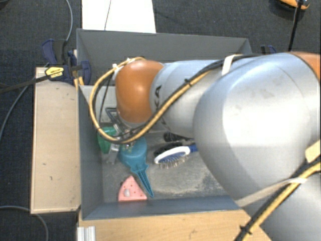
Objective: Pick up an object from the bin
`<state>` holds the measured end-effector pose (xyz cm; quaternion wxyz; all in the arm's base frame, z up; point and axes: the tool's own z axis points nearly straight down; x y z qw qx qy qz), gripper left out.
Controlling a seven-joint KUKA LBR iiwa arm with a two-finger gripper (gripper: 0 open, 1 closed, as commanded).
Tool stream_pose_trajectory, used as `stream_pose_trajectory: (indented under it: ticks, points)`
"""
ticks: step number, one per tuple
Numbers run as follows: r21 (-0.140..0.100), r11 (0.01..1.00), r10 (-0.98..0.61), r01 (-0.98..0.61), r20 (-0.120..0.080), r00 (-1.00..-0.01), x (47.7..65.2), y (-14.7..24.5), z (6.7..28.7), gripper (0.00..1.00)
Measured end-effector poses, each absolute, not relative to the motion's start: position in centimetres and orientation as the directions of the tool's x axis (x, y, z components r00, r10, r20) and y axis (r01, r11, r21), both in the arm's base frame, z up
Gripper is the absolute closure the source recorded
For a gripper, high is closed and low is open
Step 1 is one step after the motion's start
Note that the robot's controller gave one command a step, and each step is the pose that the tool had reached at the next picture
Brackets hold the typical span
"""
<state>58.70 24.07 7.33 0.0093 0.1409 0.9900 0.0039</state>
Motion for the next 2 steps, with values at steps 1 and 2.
stream_pose_trajectory:
  ticks: [1,2]
  points:
    - [0.013,0.800,0.599,0.599,-0.008,-0.800,58.05,24.42,7.09,1.00]
    - [0.013,0.801,0.599,0.599,-0.008,-0.801,58.05,24.42,7.09,1.00]
